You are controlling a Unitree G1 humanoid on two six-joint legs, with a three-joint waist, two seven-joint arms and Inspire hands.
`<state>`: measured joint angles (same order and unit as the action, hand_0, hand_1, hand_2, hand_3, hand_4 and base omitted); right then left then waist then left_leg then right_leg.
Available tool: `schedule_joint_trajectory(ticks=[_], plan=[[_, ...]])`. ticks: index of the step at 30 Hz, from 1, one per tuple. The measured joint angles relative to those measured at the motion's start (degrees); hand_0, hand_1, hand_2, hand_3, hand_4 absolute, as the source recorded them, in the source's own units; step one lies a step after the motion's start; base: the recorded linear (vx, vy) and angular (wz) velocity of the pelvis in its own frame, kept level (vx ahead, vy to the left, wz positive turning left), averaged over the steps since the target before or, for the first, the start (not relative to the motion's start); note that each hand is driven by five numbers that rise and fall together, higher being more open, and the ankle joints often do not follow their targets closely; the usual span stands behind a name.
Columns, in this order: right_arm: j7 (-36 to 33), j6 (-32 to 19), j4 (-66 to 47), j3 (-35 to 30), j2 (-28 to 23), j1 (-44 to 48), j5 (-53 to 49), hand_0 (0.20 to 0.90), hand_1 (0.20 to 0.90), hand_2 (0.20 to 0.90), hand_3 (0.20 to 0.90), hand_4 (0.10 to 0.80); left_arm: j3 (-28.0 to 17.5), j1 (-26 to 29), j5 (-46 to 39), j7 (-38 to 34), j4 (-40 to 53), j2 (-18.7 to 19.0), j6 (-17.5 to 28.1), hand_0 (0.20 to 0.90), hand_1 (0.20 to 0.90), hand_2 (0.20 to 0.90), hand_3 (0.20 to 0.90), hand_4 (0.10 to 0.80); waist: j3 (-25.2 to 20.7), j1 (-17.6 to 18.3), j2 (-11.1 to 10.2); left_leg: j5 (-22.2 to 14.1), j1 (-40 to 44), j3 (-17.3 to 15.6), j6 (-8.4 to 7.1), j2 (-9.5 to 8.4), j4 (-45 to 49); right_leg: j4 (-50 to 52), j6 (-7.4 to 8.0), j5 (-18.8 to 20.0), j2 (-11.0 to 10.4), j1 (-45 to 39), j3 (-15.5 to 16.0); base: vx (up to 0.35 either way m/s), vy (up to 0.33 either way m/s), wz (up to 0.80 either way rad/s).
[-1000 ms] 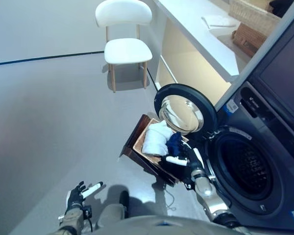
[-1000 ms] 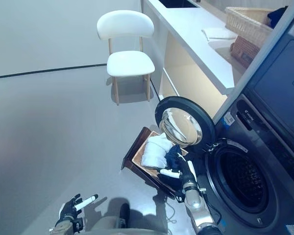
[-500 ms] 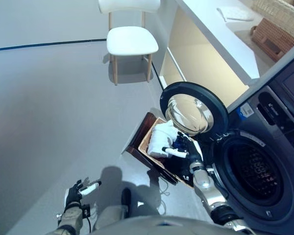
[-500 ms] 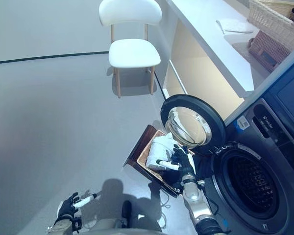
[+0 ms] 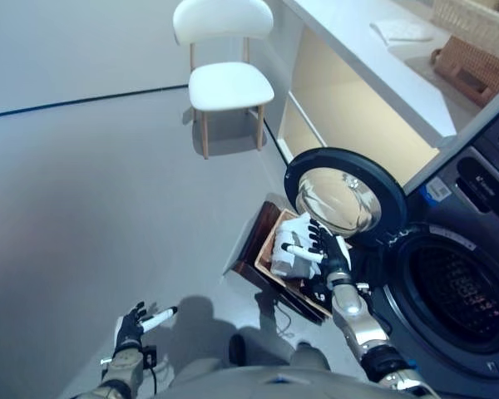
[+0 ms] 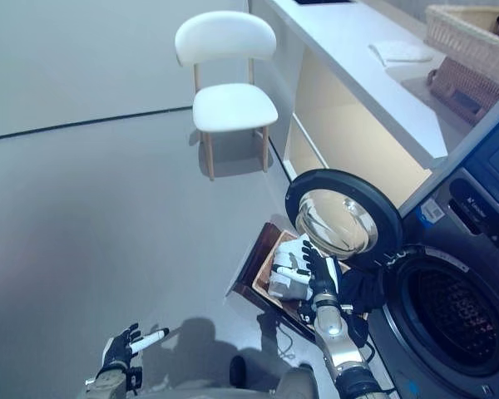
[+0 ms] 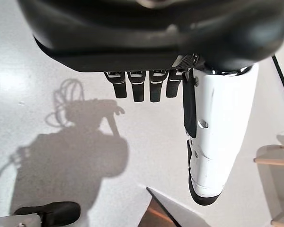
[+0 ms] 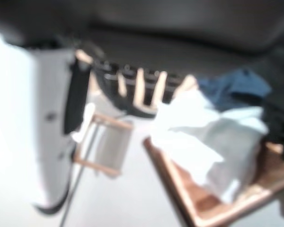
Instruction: Pick up the clothes and place them into the washing machine
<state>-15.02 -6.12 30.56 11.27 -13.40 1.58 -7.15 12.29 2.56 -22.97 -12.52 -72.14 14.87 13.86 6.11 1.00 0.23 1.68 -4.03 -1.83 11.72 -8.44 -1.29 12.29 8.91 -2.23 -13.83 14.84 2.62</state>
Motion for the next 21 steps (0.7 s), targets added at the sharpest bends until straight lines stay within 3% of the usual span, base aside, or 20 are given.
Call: schedule_joint_trajectory(ticks=[6, 8, 10, 13, 17, 21], plan=[[-0.10, 0.00, 0.01, -0.52, 0.00, -0.07, 0.11, 0.900, 0.900, 0.900, 0.900, 0.800, -0.10, -1.26, -0.28, -0.07, -0.08, -0.39, -0.18, 0.900, 0.900, 0.900, 0.900, 0.800, 1.39, -0.12, -2.63, -0.90, 1.00, 0.65, -2.14, -0.38, -0.28, -9.56, -0.94, 7.33, -0.96, -2.46, 3.22, 0.111, -0.108, 0.04], [-0.10, 0.02, 0.07, -0.55, -0.02, -0.07, 0.49, 0.900, 0.900, 0.900, 0.900, 0.800, -0.38, -2.72, -0.30, -0.06, -0.08, -0.75, -0.19, 0.900, 0.900, 0.900, 0.900, 0.800, 1.35, -0.18, -2.79, -1.37, 2.02, 0.65, -3.43, -0.11, -1.00, -13.11, 0.87, 11.75, -0.84, -5.04, 3.83, 0.112, -0.106, -0.02], [-0.17, 0.12, 0.17, -0.57, -1.35, -0.09, 2.30, 0.900, 0.900, 0.900, 0.900, 0.800, -0.44, -3.80, -0.31, -0.06, 0.07, -1.95, -0.24, 0.900, 0.900, 0.900, 0.900, 0.800, 1.32, -0.17, -1.18, -1.78, 2.54, 0.73, -5.07, 1.81, -1.27, -14.97, -0.49, 12.09, 1.38, -6.40, 4.57, 0.052, -0.089, 0.06], [-1.29, 1.14, 0.23, -0.71, -3.88, 0.32, 4.63, 0.900, 0.900, 0.900, 0.900, 0.800, -0.45, -3.83, -0.35, -0.05, 0.12, -2.47, -0.24, 0.900, 0.900, 0.900, 0.900, 0.800, 1.17, -0.06, -0.69, -1.91, 1.33, 1.62, -6.17, 3.84, -1.11, -15.65, -1.87, 11.49, 3.38, -6.02, 5.57, -0.028, -0.097, 0.09], [-2.88, 1.37, 4.42, -0.84, -6.00, 4.76, 4.89, 0.900, 0.900, 0.900, 0.900, 0.800, -0.23, -1.29, -0.86, -0.04, 0.74, -2.73, -0.10, 0.900, 0.900, 0.900, 0.900, 0.800, 0.88, 0.06, -0.64, -1.23, -3.79, 2.12, -7.24, 4.82, -0.85, -15.57, -3.12, 11.91, 4.40, -1.18, 6.07, -0.069, -0.066, 0.07], [-4.13, 2.51, 7.85, -0.33, -6.06, 10.50, 5.14, 0.900, 0.900, 0.900, 0.900, 0.800, 0.23, 1.47, -2.69, -0.04, 1.87, -3.90, 0.26, 0.900, 0.900, 0.900, 0.900, 0.800, 2.62, -0.02, 1.21, -0.58, -6.61, 2.60, -7.75, 5.30, -1.19, -15.61, -3.58, 12.21, 4.82, 1.53, 6.67, -0.021, -0.034, 0.11]])
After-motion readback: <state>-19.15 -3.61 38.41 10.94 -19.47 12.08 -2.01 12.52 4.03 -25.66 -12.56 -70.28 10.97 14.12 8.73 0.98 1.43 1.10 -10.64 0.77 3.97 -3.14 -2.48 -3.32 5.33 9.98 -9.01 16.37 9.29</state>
